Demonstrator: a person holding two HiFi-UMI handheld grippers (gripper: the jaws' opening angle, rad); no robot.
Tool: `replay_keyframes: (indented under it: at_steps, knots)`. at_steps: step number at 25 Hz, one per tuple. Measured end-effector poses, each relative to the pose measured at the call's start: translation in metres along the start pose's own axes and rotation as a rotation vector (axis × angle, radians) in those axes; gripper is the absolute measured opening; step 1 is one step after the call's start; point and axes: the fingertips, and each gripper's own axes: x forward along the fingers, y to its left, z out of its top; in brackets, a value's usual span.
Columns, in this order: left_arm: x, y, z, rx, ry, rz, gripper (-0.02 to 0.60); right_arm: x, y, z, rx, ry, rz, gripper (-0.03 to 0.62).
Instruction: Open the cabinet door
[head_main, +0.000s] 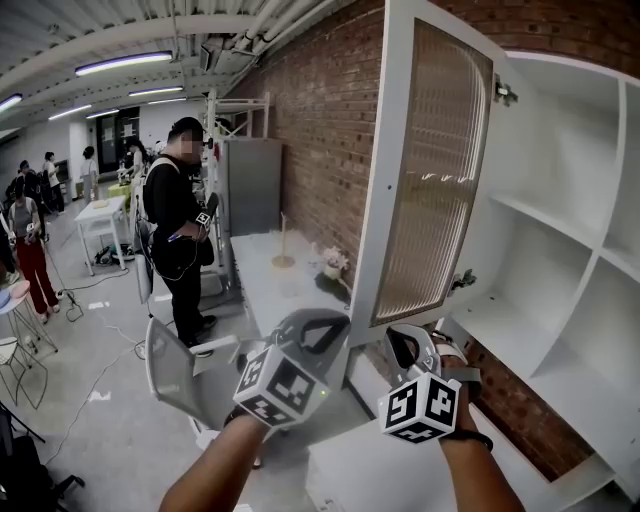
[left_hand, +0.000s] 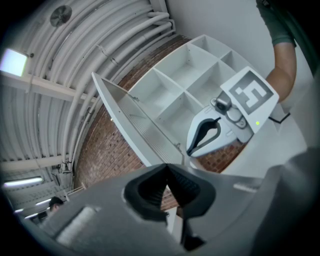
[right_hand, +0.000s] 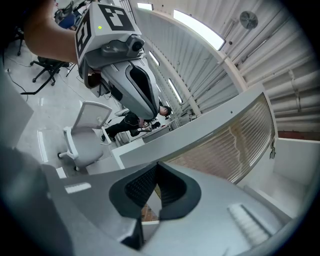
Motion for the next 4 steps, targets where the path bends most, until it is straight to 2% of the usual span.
replay_keyframes:
  at_steps: [4]
  knots:
    - [-0.0003,-0.0032,0.0000,-0.004,0.000,-0.004,0.002,-0.0019,0.0006,-0.0008,0.002,0.002,0.002,0.005]
